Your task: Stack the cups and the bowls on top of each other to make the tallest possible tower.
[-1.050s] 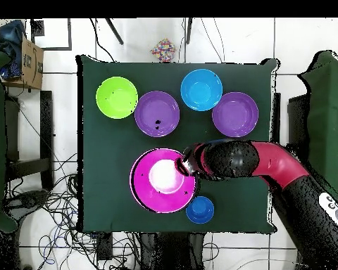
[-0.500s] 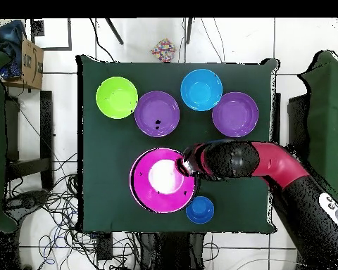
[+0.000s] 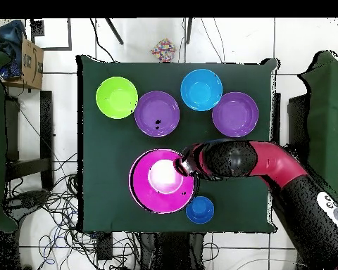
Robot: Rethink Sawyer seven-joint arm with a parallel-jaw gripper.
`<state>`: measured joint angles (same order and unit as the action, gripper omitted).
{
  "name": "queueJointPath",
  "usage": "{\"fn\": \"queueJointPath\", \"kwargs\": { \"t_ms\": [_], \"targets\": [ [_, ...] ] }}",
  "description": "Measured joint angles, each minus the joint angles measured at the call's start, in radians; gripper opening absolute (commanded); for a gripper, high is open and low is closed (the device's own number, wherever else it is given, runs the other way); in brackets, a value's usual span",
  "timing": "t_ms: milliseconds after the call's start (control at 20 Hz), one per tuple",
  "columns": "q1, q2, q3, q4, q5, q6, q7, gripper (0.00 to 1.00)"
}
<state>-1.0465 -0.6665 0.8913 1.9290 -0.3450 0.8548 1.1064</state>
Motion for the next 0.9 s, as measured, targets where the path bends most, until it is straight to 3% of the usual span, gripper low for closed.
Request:
{"fn": "queueJointPath", "kwargs": {
  "t_ms": [900],
  "targets": [
    [0.007,-0.004,-0.002,0.001,0.009,0.0,0.0,0.0]
  ]
}}
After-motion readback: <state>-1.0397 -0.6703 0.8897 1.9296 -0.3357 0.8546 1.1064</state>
